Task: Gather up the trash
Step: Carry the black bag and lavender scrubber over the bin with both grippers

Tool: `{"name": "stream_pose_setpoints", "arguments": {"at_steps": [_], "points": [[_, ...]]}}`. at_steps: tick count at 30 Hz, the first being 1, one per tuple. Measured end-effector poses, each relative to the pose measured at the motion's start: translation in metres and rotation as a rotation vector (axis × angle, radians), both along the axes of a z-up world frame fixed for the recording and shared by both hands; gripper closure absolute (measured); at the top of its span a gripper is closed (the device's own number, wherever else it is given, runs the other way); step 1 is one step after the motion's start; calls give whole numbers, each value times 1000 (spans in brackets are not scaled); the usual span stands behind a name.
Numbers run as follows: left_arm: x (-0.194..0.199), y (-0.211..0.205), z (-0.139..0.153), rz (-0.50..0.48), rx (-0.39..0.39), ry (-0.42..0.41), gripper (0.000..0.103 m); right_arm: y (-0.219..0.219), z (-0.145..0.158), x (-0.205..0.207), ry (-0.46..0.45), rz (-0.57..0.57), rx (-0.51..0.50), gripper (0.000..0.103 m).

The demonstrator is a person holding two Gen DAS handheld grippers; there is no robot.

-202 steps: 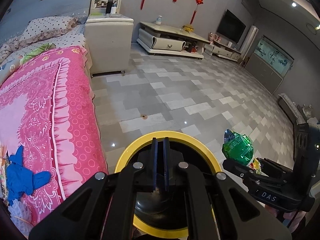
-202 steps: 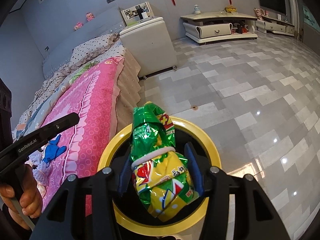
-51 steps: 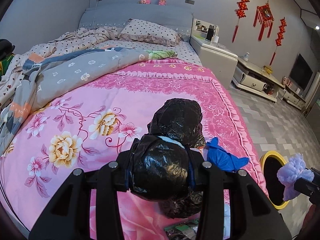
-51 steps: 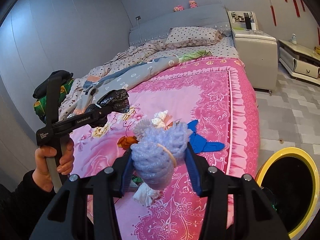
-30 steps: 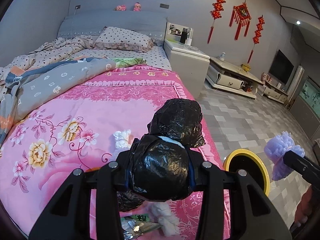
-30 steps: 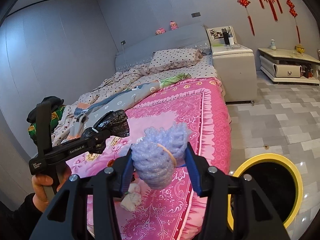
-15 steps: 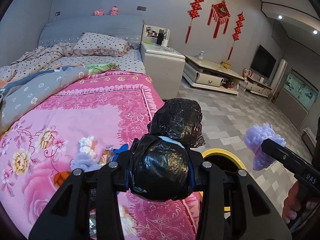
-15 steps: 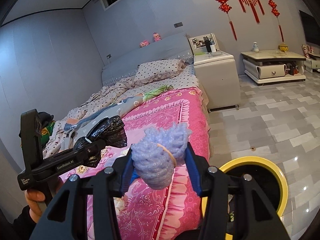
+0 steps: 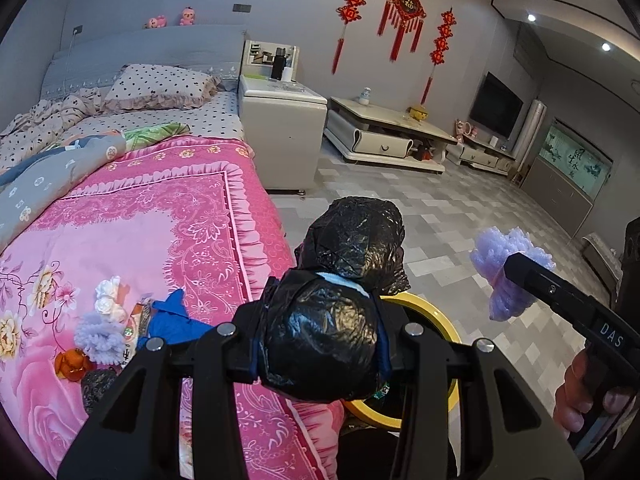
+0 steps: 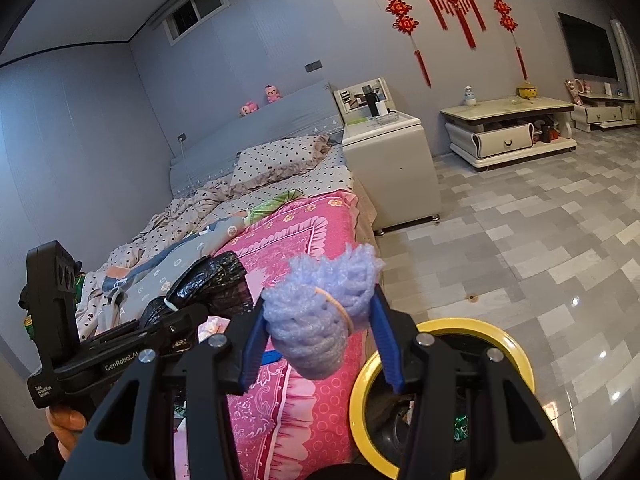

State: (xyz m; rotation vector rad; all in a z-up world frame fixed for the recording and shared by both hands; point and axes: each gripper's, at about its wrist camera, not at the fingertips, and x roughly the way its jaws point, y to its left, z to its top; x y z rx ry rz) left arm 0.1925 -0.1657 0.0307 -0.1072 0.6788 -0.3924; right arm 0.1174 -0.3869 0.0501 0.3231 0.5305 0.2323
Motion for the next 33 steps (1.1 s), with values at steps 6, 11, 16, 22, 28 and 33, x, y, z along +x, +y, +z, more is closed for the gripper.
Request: {"name": "stream_pose_setpoints", "arguments": {"at_steps": [6,11,16,22,28,33], "points": [[7,-27,-9,-42,11,22,64,-23,-7,-3,11,-46,5,58],[15,-41,-19,-64,17,43,64,-36,-15,0,35,-72,9,58],[24,-51,-29,-77,8,61,64,-45,-23,6,52,-92,15,58],[31,-68,-41,-107,15,78,64,-54,-33,12,76,-115,20,58],[41,-82,-60,-123,37,105,64,-64,-48,21,115,-142,22,58],[50,-90,-83,-128,57,141,64,-76,-65,30,158,-166,33,58]]}}
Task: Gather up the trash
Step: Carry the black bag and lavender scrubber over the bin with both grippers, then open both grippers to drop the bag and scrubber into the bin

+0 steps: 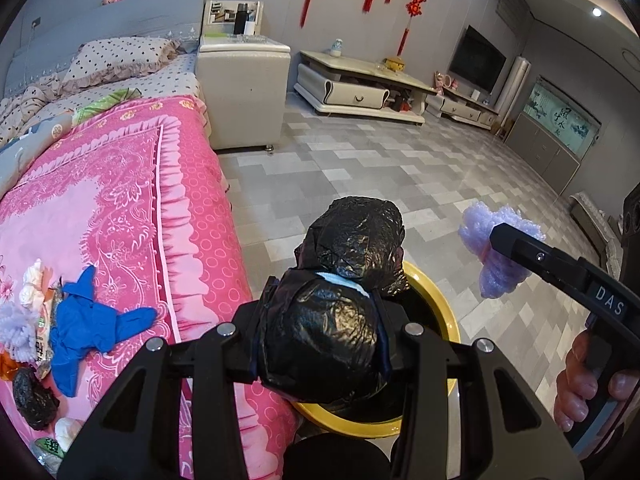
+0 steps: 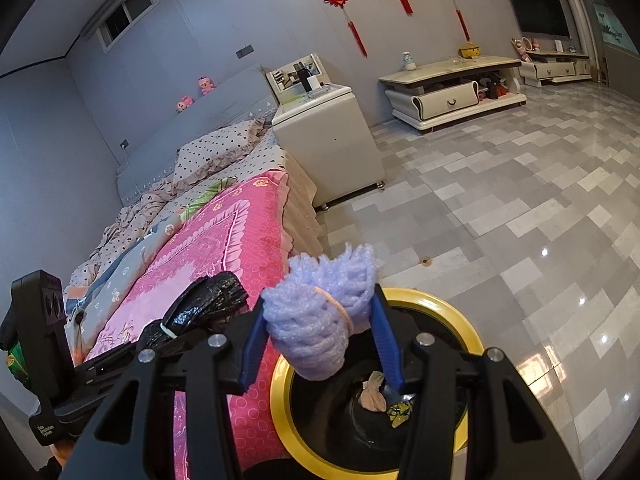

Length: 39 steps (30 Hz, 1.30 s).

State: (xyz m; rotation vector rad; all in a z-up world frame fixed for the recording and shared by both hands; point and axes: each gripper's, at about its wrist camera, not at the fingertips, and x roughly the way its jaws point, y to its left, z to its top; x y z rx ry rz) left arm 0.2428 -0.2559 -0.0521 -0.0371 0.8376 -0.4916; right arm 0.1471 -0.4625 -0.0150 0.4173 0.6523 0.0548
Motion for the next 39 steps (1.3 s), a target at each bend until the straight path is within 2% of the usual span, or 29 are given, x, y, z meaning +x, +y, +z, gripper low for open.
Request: {"name": "stream_pose_setpoints", "arguments": {"at_steps": [10,16,24,27,31,39], "points": [[11,-17,-43,-14,38,68,64,-16,-35,16,89,-55,31,57],[8,-25,-48,-40,37,68,63,-28,-48,17,122,-100,46,57],[1,-24,-45,-54,24,67,52,-33,-49,13,126,-130,54,51],[-1,-21,-41,-53,6,67,42,-32,-49,11,128,-145,56,44],[-6,-20,-36,-56,15,46,30,-32,-46,8,124,-161,54,43],[-15,-1,-22,-8,34,-2,22,-26,-39,0,112,-166,42,41]]}}
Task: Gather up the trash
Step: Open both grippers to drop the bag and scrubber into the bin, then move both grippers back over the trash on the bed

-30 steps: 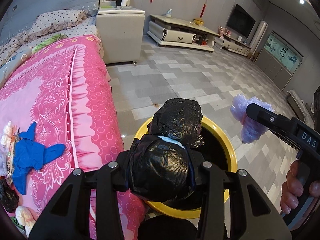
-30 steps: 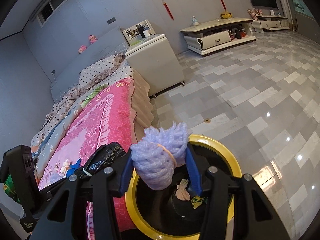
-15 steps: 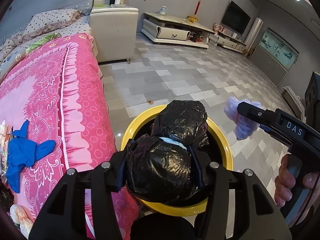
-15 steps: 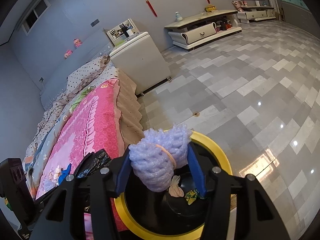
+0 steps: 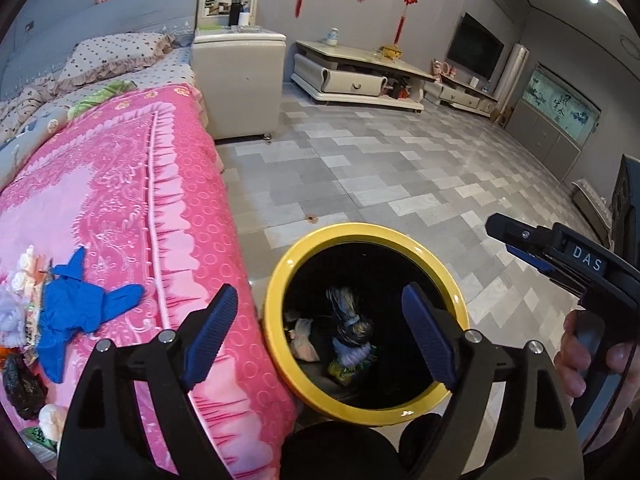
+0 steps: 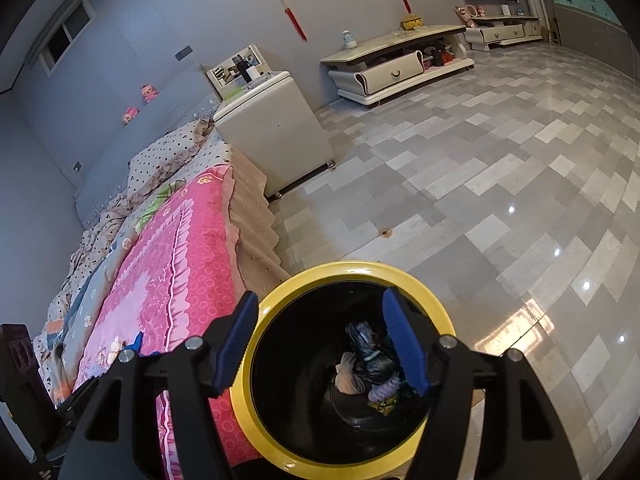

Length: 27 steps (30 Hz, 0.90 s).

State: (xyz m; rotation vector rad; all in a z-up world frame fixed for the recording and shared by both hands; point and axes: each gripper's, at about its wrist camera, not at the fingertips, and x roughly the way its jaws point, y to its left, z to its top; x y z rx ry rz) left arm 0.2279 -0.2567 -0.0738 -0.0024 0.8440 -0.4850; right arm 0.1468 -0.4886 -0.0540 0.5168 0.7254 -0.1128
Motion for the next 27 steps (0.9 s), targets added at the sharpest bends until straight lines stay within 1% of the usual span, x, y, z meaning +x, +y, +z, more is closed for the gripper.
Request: {"name": "stream_pose_setpoints", "arguments": {"at_steps": [3,5,7,9,20,27], "points": [[-3,15,6,31,4,-20,21,8,5,-1,-13,22,-4,40],[-4,28,10,49,6,-28,21,14,9,-1,-23,48,-5,36],[-6,40,13,68,10,-37,21,24,13,0,-35,76,-11,36],[-8,53,17,88,15,-46,21,35,17,1,-45,106,-18,35],[-16,132,30,218,40,-82,20,101,43,7,-94,268,-90,25],[-21,181,31,296,82,-100,20,146,51,13,-102,365,-129,25]]}}
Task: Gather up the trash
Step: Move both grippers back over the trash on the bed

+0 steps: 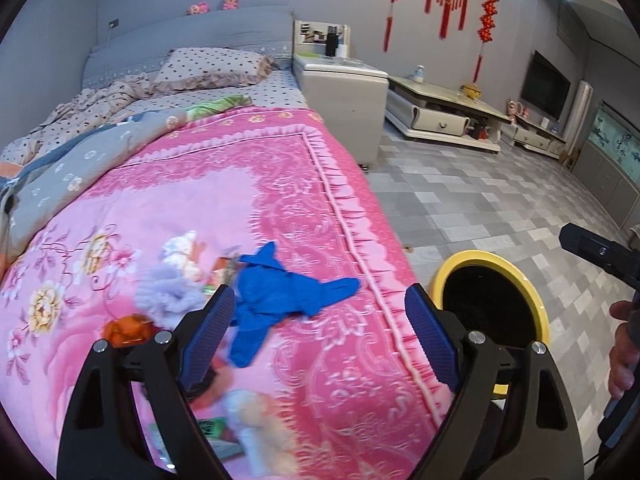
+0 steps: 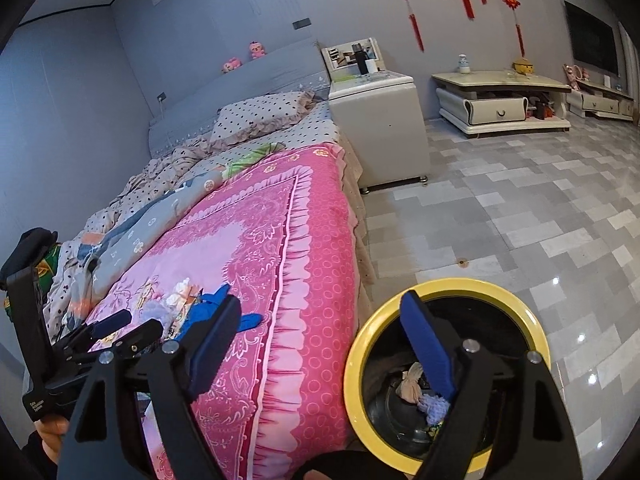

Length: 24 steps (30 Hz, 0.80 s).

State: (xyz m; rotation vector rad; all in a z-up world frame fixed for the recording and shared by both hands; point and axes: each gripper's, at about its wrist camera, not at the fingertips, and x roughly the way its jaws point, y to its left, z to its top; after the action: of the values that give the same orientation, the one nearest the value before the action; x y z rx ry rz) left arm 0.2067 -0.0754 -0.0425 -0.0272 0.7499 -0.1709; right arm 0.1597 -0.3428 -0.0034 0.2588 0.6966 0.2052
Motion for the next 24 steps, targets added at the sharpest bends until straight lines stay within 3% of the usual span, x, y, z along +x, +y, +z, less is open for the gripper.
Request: {"name": "stream_pose_setpoints", "arguments": {"at_steps": [13,24], "points": [[-1,106,-7,188,28,10,20,70,-4,19,32,143,-58,25],[5,179,-35,308,17,65,20,131,-20,42,74,239,-123,25]]}}
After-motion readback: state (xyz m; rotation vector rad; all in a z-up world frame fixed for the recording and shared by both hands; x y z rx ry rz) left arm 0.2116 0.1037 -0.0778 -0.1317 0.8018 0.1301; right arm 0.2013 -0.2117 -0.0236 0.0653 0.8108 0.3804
